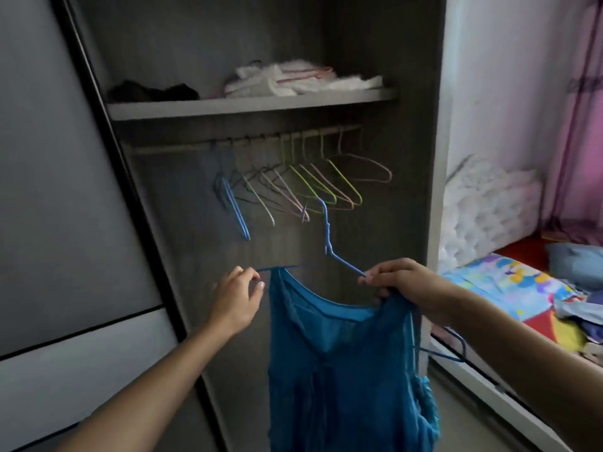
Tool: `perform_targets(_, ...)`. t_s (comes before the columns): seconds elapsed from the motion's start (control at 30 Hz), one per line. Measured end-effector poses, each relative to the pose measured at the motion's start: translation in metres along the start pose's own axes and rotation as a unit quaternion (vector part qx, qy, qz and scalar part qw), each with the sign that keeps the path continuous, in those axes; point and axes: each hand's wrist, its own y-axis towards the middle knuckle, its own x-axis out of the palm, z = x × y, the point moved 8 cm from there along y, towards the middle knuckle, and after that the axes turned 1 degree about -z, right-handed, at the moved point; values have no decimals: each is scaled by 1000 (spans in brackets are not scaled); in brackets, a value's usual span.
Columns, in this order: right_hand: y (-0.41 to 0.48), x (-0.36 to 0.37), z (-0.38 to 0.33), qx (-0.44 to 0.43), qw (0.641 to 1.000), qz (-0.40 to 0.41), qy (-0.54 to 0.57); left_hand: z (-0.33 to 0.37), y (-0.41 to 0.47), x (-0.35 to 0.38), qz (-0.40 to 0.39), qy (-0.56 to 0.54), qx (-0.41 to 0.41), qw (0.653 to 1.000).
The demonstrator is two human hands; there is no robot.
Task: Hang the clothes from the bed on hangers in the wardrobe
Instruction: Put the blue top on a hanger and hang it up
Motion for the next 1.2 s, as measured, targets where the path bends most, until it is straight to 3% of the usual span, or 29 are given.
perform_targets(0.23,113,83,-35,-19,990,-126,67,-72,8,-44,17,67,-147,987)
perform_targets(0.47,218,164,-94,-13,984,-144,106,-113,-4,-88,53,188,-228,954)
perform_targets(0.63,286,211,-156,-61,988,-90,112,-118,16,-109,63,297,-197,932)
perform_targets(0.83,338,253,-215,-117,991,-49,48,-133,35,-116,56,333,-163,927)
perform_targets(1.0,376,287,-215,-98,995,-17,27,-143,36,-120,85,294,-78,949)
perform_targets(1.2,399,331,-171,-54,998,-38,-23,-150,37,-122,160,291,9,943)
